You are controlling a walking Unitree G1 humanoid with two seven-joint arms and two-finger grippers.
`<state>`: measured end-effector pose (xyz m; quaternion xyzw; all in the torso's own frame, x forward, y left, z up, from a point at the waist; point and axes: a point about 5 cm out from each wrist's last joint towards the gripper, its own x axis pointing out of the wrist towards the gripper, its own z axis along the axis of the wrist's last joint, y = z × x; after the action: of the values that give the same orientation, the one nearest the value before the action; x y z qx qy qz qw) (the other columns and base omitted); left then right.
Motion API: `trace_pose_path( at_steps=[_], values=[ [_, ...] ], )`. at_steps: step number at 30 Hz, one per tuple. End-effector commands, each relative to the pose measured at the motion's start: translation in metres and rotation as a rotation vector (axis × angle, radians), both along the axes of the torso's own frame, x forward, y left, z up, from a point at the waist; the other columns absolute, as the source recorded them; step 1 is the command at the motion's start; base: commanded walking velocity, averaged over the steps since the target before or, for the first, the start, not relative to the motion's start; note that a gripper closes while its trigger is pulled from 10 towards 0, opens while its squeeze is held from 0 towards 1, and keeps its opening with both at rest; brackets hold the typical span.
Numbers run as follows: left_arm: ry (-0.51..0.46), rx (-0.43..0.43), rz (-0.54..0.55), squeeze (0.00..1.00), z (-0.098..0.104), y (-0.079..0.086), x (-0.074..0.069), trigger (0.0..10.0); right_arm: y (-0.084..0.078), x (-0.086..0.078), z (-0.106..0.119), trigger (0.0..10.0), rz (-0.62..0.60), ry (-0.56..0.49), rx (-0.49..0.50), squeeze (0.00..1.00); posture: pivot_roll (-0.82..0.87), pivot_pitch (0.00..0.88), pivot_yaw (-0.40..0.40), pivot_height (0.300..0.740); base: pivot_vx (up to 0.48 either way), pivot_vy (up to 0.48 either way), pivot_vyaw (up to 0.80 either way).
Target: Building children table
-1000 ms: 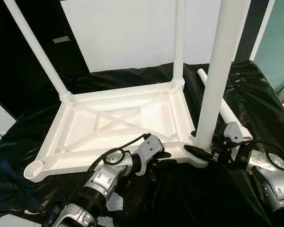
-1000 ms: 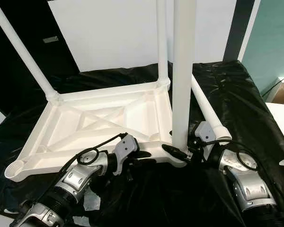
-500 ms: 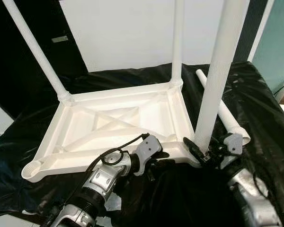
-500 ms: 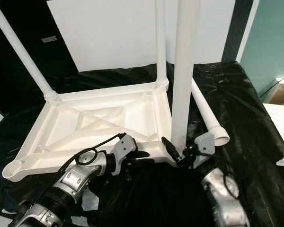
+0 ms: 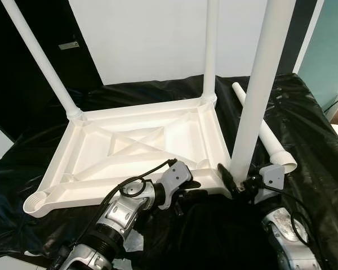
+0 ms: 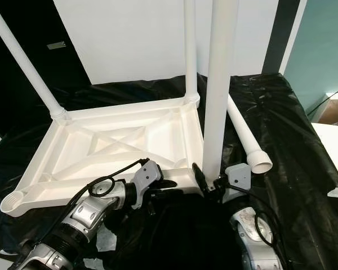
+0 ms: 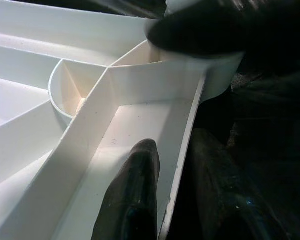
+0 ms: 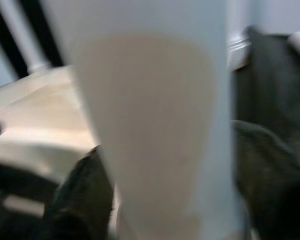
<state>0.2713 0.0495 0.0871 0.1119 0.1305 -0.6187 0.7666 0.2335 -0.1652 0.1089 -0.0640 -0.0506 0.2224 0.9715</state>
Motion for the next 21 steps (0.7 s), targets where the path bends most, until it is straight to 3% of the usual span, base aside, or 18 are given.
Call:
trace_pose_path(
  at_steps=[1,2,6,8,9,10,11,20,21],
  values=[
    [0.127,0.098,-0.037,0.00,-0.030,0.007,-0.013,10.0,0.004,0.006,0.004,10.0,0.087,-0.008,-0.016,1.00,-0.07,0.000,0.107,0.740,0.000,0.000,0.00],
    [0.126,0.097,-0.038,0.00,-0.029,0.006,-0.012,10.0,0.001,0.009,0.011,10.0,0.110,-0.047,-0.027,0.00,-0.07,0.000,0.106,0.740,0.000,0.000,0.00],
    [0.124,0.096,-0.038,0.00,-0.029,0.005,-0.011,10.0,-0.004,0.014,0.021,10.0,0.161,-0.070,-0.042,0.00,-0.08,0.000,0.103,0.740,0.000,0.000,0.00],
    [0.114,0.099,-0.039,0.00,-0.029,0.003,-0.010,10.0,-0.009,0.020,0.035,10.0,0.303,-0.067,-0.115,0.00,-0.08,0.000,0.096,0.740,0.000,0.000,0.00],
    [0.107,0.108,-0.038,0.00,-0.030,0.003,-0.010,10.0,-0.009,0.021,0.040,10.0,0.428,-0.007,-0.161,0.00,-0.08,0.000,0.095,0.740,0.000,0.000,0.00],
    [0.107,0.108,-0.038,0.00,-0.030,0.003,-0.010,10.0,-0.009,0.021,0.040,10.0,0.428,-0.007,-0.161,0.00,-0.08,0.000,0.095,0.740,0.000,0.000,0.00],
    [0.105,0.109,-0.036,0.00,-0.030,0.003,-0.010,10.0,-0.009,0.020,0.041,10.0,0.505,0.052,-0.192,0.00,-0.08,0.000,0.089,0.740,0.000,0.000,0.00],
    [0.105,0.098,-0.016,0.00,-0.030,0.003,-0.009,10.0,-0.018,0.023,0.031,9.6,0.587,0.167,-0.270,0.00,-0.06,0.000,0.074,0.740,0.000,0.000,0.00],
    [0.106,0.098,-0.015,0.00,-0.030,0.003,-0.009,10.0,-0.019,0.023,0.030,3.8,0.593,0.172,-0.269,0.00,-0.06,0.000,0.074,0.740,0.000,0.000,0.00]
  ],
)
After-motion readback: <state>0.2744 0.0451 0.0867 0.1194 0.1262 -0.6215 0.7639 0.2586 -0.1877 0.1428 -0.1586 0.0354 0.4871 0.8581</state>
